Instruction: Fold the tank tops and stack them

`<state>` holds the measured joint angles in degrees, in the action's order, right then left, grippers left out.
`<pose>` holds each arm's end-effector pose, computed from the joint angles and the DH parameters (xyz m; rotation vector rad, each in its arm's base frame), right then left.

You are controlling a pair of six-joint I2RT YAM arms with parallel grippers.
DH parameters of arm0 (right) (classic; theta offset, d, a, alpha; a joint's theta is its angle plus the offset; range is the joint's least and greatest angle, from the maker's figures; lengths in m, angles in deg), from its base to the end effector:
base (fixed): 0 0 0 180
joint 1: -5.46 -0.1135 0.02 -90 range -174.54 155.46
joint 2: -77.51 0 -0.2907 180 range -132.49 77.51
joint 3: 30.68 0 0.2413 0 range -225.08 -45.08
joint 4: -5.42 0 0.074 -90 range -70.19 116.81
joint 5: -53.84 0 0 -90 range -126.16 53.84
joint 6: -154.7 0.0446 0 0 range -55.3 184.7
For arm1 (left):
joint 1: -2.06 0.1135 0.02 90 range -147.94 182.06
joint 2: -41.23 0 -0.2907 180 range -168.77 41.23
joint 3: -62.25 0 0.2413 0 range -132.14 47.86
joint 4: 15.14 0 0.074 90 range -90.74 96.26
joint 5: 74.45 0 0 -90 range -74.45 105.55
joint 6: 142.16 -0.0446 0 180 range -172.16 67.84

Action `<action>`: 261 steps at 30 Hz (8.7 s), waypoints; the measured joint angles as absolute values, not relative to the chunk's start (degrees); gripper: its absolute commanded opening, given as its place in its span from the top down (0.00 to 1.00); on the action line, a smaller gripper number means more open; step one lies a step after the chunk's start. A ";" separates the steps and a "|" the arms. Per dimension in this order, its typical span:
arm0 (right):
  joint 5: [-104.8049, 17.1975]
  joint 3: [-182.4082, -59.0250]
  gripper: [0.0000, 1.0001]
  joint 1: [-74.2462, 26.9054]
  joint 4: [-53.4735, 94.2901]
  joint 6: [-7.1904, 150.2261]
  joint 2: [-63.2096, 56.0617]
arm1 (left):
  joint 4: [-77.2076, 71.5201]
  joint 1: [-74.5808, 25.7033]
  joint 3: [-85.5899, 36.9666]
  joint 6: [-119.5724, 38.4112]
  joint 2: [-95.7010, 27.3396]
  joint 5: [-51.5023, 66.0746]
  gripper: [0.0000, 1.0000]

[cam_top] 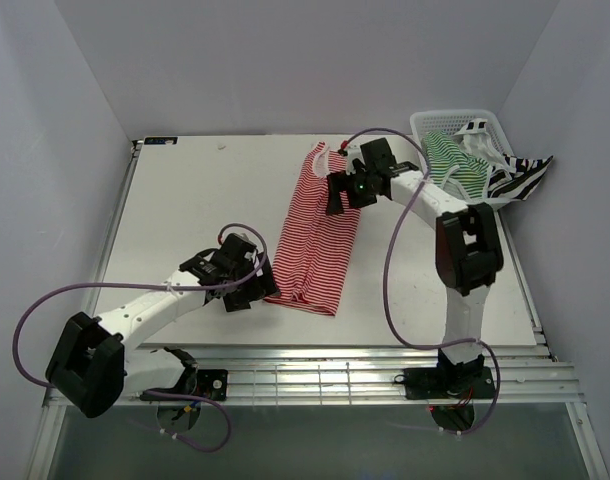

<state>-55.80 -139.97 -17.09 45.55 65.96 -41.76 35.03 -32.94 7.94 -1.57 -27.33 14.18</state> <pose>0.4322 0.1957 0.2363 -0.6072 2.3929 0.6017 0.1623 -0.1149 0.2177 -0.3715 2.7696 -0.4555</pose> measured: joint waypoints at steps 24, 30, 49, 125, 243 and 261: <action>-54.82 -76.13 0.03 -33.66 21.83 103.25 1.19 | 18.48 -29.91 13.68 -4.70 -35.00 10.82 0.44; -54.03 -76.70 0.17 -36.85 16.52 108.97 -2.06 | 16.36 -29.73 13.49 -4.89 -37.32 10.62 0.69; -47.87 -75.06 0.92 -40.28 20.28 115.71 -2.65 | 18.33 -29.60 19.35 -4.92 -27.92 8.80 1.00; -56.96 -129.16 0.92 -10.40 34.62 88.28 -36.60 | 7.58 -20.29 -38.58 -16.78 -79.41 4.72 1.00; -66.07 -78.84 0.92 -17.92 26.86 99.27 17.15 | 19.79 -24.79 1.29 -6.53 -25.47 -2.26 1.00; -69.64 -91.56 0.92 -17.35 36.11 99.55 13.26 | 29.41 -25.53 -6.82 -1.07 -23.83 3.30 1.00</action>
<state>-69.64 -91.56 -17.35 36.11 99.55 13.26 29.41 -25.53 -6.82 -1.07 -23.83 3.30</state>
